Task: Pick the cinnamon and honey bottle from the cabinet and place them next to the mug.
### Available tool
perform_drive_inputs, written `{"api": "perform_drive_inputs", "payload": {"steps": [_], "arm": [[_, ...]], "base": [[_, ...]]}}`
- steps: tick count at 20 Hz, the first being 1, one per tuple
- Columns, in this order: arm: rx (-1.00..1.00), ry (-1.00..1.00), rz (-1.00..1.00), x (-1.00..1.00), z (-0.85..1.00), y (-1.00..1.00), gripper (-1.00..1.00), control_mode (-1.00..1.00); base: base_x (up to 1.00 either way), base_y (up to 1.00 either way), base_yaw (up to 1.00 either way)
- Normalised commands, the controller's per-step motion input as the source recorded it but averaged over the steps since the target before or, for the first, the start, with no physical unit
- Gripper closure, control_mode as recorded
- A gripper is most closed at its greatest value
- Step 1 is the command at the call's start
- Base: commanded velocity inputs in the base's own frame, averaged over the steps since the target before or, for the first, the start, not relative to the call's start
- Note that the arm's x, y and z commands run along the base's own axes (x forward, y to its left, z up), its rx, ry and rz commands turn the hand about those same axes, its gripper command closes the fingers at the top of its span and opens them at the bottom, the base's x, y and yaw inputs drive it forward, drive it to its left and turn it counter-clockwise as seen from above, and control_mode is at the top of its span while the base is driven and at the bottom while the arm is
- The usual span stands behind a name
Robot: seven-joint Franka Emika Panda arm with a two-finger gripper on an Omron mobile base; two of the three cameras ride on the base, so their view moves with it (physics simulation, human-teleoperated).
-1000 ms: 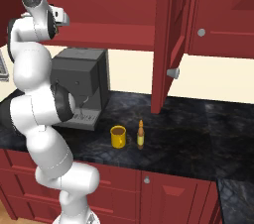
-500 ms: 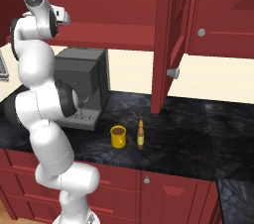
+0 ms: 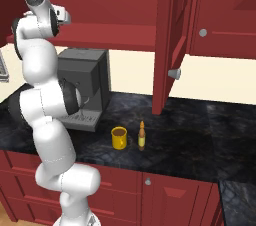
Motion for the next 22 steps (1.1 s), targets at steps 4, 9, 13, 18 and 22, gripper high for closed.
{"api": "perform_drive_inputs", "payload": {"steps": [4, 9, 13, 18, 22], "arm": [[0.00, 0.00, 0.00, 0.00, 0.00, 0.00, -1.00, -1.00], [0.00, 0.00, 0.00, 0.00, 0.00, 0.00, 1.00, -1.00], [0.00, 0.00, 0.00, 0.00, 0.00, 0.00, 1.00, -1.00], [0.00, 0.00, 0.00, -0.54, 0.00, -0.06, 1.00, -1.00], [0.01, 0.00, 0.00, -0.78, 0.00, -0.17, 1.00, -1.00]], "base": [[0.00, 0.00, 0.00], [0.00, 0.00, 0.00], [0.00, 0.00, 0.00], [0.00, 0.00, 0.00], [0.00, 0.00, 0.00]]}}
